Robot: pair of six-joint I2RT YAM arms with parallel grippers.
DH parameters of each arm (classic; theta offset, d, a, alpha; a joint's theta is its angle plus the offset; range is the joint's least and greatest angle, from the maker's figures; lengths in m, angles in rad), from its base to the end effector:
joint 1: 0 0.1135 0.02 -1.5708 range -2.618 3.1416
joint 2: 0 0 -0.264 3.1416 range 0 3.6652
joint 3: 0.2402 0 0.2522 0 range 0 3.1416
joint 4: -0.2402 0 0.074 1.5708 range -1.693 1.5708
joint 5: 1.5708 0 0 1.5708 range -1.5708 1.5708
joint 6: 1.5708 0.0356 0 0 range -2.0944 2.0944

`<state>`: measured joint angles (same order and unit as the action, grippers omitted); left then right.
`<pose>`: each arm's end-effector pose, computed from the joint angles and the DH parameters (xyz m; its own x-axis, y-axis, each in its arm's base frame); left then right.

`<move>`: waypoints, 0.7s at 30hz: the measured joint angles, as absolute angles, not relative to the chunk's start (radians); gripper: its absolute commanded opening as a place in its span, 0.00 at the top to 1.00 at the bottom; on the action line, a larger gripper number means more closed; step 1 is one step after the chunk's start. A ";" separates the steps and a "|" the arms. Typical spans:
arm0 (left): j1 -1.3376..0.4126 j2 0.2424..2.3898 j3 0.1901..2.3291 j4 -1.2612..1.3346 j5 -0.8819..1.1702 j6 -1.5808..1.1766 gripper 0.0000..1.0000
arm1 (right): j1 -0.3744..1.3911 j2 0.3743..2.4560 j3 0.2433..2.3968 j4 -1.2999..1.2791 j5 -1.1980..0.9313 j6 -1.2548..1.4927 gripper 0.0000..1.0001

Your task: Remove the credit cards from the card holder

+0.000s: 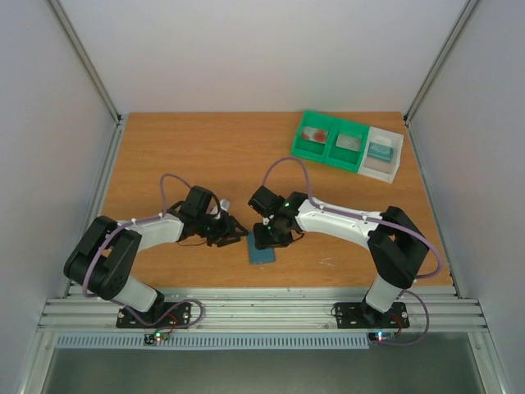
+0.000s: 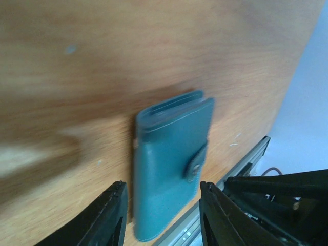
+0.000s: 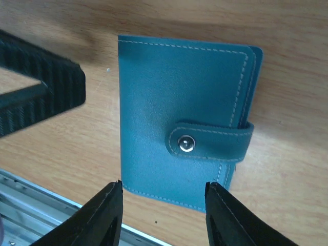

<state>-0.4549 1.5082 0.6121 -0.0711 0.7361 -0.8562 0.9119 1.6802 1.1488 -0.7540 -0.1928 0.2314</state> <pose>0.2234 -0.1359 0.1405 -0.9892 -0.1393 0.0456 -0.1209 0.5998 -0.7910 0.1912 0.2580 0.1990 -0.7574 -0.6104 -0.2319 -0.6527 0.7174 0.2435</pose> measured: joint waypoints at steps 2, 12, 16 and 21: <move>-0.455 1.508 0.583 -0.066 0.732 -0.856 0.61 | 0.915 1.703 1.161 -0.749 -0.189 0.232 0.59; -0.455 1.508 0.477 0.036 0.731 -0.902 0.63 | 0.918 1.796 1.209 -0.747 -0.170 0.234 0.61; -0.455 1.511 0.469 0.066 0.731 -0.919 0.63 | 0.918 1.839 1.227 -0.756 -0.169 0.235 0.62; -0.455 1.542 0.460 0.144 0.747 -0.957 0.68 | 0.920 1.867 1.260 -0.772 -0.150 0.230 0.68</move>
<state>-0.4549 1.5417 0.4603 0.1436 0.7467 -0.9565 0.9203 1.8668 1.2602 -0.7719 -0.1505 0.2298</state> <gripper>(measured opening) 0.350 0.352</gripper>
